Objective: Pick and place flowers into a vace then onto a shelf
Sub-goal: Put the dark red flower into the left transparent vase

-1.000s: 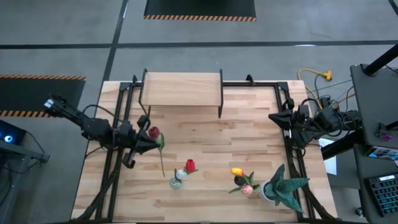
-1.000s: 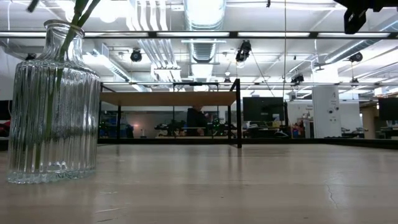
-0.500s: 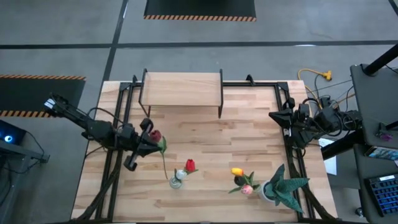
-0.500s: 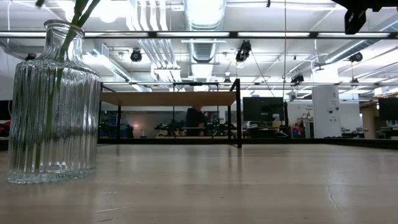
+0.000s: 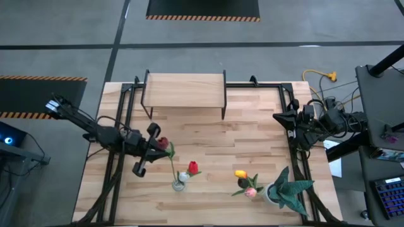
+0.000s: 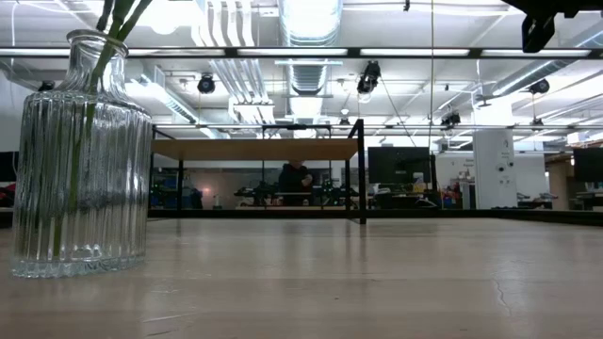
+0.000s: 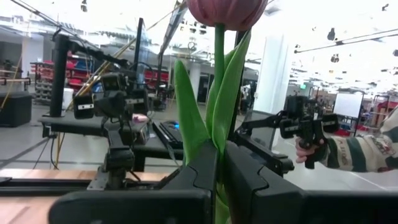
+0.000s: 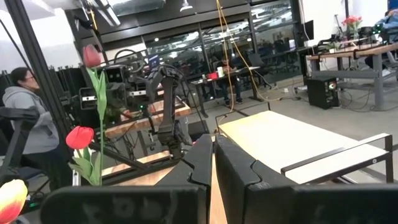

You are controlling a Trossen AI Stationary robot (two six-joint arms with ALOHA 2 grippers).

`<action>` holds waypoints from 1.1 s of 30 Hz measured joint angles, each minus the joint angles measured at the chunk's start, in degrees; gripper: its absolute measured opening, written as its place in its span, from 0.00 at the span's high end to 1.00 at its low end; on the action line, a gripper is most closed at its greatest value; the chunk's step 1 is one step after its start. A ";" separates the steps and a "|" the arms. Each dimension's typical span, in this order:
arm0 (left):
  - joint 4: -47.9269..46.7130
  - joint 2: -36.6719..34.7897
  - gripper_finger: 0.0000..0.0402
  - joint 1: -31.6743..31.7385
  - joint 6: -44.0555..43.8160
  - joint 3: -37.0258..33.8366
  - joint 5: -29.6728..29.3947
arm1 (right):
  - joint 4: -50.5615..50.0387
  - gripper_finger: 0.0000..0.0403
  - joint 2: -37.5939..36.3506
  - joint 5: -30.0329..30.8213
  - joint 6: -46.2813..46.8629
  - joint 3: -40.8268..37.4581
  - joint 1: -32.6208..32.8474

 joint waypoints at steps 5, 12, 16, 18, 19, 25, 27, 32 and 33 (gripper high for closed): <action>-0.02 2.06 1.00 0.00 -0.03 0.00 -0.01 | 0.00 0.97 0.00 -0.02 -0.17 0.00 0.00; 0.00 4.00 1.00 -0.09 2.77 -0.11 1.98 | 0.00 0.97 0.00 -0.04 -0.19 0.00 0.00; -0.02 4.78 1.00 -0.16 5.43 -0.90 5.48 | -0.05 0.97 0.00 -0.07 -0.19 0.00 0.00; 0.00 5.04 1.00 -0.20 5.81 -1.56 6.32 | -0.25 0.97 0.00 -0.07 -0.21 0.00 0.00; 0.00 5.15 1.00 -0.20 5.81 -2.02 6.39 | -0.45 0.97 0.00 -0.07 -0.20 0.00 0.00; 0.02 5.30 1.00 -0.17 5.79 -5.55 6.35 | -0.50 0.97 0.00 -0.09 -0.21 0.00 0.00; -0.01 5.30 1.00 -0.17 5.79 -6.27 6.35 | -0.48 0.97 0.00 -0.13 -0.21 0.00 0.02; -0.01 5.30 1.00 -0.17 5.48 -8.03 6.29 | -0.50 0.97 0.01 -0.13 -0.21 0.00 0.01; 0.00 5.30 1.00 -0.17 4.97 -8.35 6.25 | -0.50 0.97 0.00 -0.13 -0.21 0.00 0.01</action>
